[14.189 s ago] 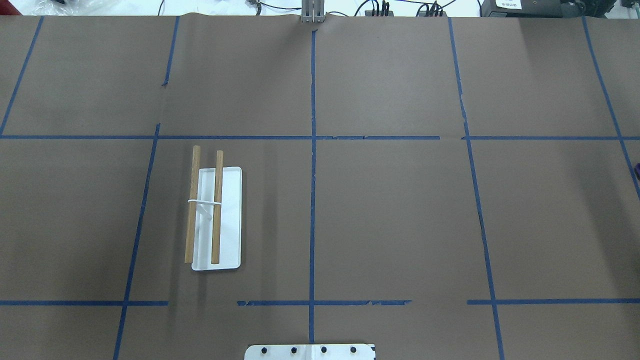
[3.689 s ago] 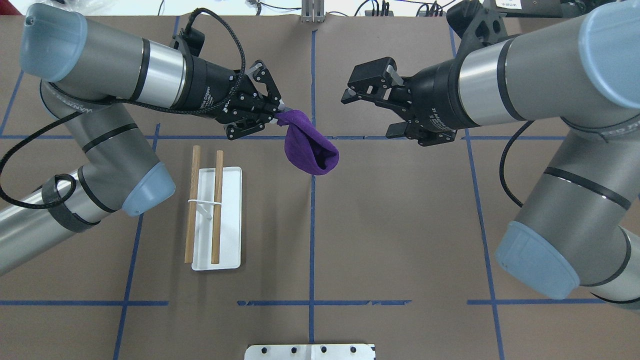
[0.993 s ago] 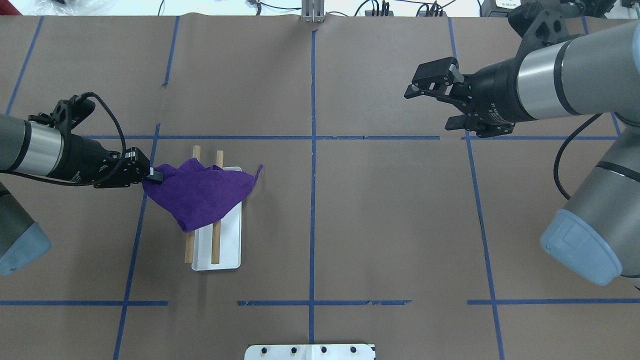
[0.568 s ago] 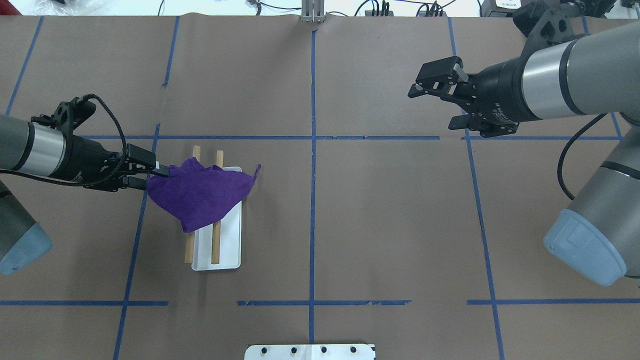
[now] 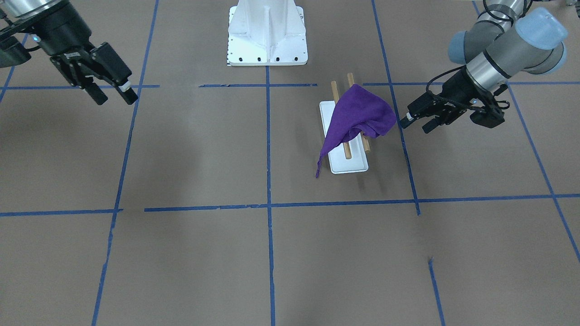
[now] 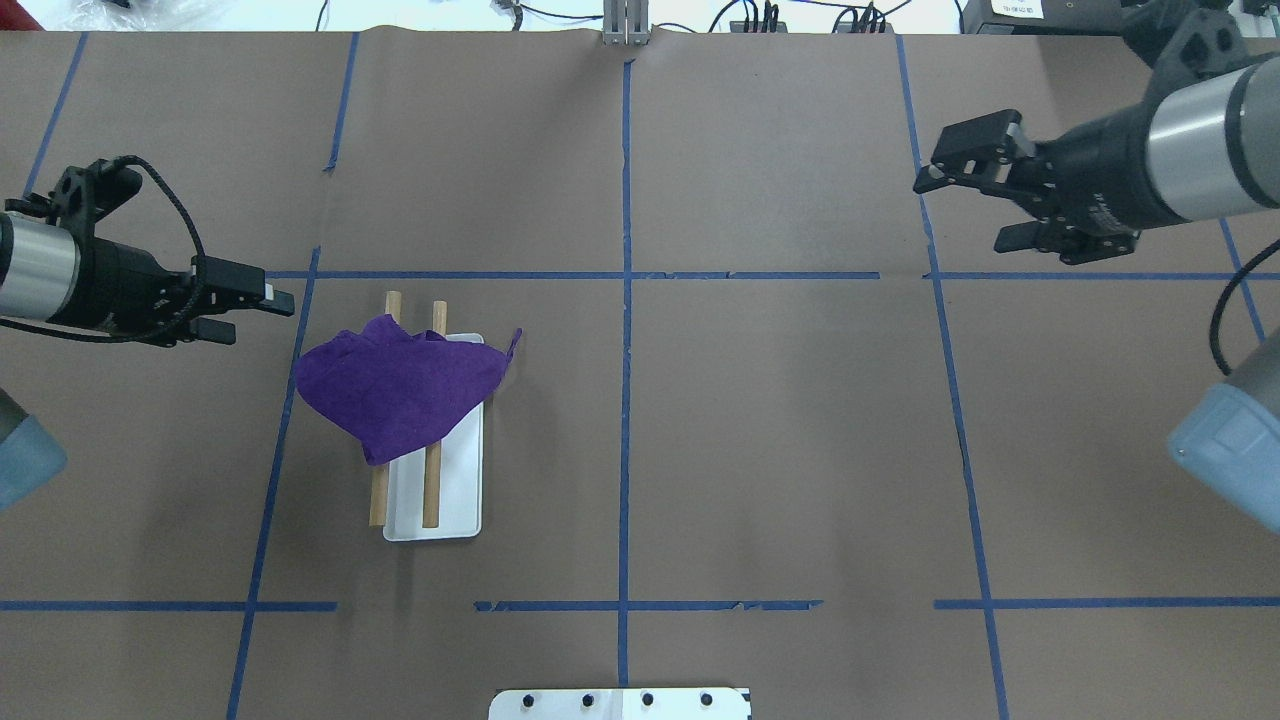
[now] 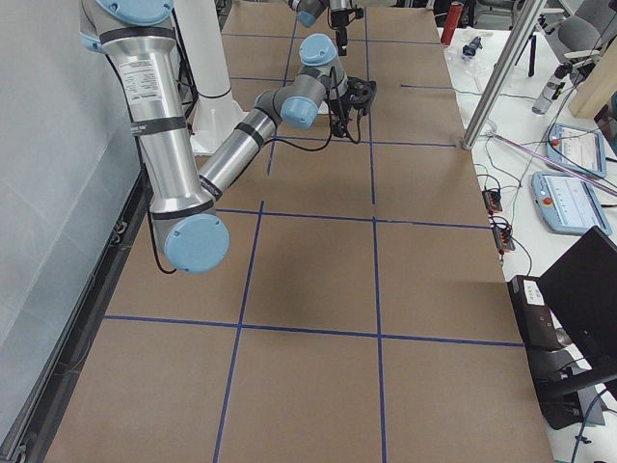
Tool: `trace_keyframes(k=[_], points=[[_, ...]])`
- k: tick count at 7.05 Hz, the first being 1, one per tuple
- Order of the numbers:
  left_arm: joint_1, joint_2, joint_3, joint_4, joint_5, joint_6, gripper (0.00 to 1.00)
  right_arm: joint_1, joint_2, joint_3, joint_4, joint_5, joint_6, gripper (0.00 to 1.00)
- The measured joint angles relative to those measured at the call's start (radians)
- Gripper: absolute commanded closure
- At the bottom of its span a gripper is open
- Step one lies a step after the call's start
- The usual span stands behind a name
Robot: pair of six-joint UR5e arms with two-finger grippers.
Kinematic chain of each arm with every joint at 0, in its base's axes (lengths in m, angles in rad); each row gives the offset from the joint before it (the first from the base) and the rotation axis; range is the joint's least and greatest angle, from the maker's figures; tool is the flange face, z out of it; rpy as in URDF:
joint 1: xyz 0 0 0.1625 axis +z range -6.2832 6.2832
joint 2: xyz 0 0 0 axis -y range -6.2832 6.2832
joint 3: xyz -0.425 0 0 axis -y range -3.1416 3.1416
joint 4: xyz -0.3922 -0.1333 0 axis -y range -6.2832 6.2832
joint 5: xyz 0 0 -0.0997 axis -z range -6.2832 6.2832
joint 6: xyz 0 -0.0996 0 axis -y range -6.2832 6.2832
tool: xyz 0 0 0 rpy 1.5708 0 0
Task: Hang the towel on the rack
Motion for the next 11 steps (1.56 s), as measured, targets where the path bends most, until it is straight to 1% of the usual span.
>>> trace_keyframes(k=[1,2,3,4,5,6,7,8,9,10,11], points=[[-0.061,0.042,0.024,0.002,0.000,0.200,0.00,0.063,-0.092,-0.009,-0.002,0.044,-0.158,0.00],[-0.130,0.083,0.056,0.008,0.003,0.415,0.00,0.123,-0.190,-0.032,-0.005,0.071,-0.347,0.00],[-0.211,0.105,0.088,0.043,0.005,0.630,0.00,0.205,-0.274,-0.085,-0.008,0.095,-0.581,0.00],[-0.301,0.113,0.109,0.124,0.011,0.841,0.00,0.317,-0.322,-0.179,-0.010,0.148,-0.830,0.00],[-0.397,0.112,0.113,0.241,0.025,1.047,0.00,0.443,-0.340,-0.300,-0.019,0.223,-1.068,0.00],[-0.478,0.109,0.111,0.359,0.039,1.215,0.00,0.542,-0.347,-0.396,-0.062,0.272,-1.276,0.00],[-0.531,0.107,0.103,0.479,0.043,1.315,0.00,0.609,-0.345,-0.439,-0.152,0.284,-1.447,0.00],[-0.563,0.102,0.088,0.611,0.026,1.363,0.00,0.650,-0.337,-0.451,-0.240,0.278,-1.570,0.00],[-0.585,0.088,0.076,0.762,-0.016,1.397,0.00,0.658,-0.328,-0.451,-0.309,0.265,-1.642,0.00],[-0.597,0.066,0.059,0.921,-0.058,1.416,0.00,0.638,-0.312,-0.449,-0.364,0.252,-1.673,0.00],[-0.602,0.054,0.039,1.034,-0.081,1.423,0.00,0.616,-0.283,-0.447,-0.418,0.246,-1.683,0.00]])
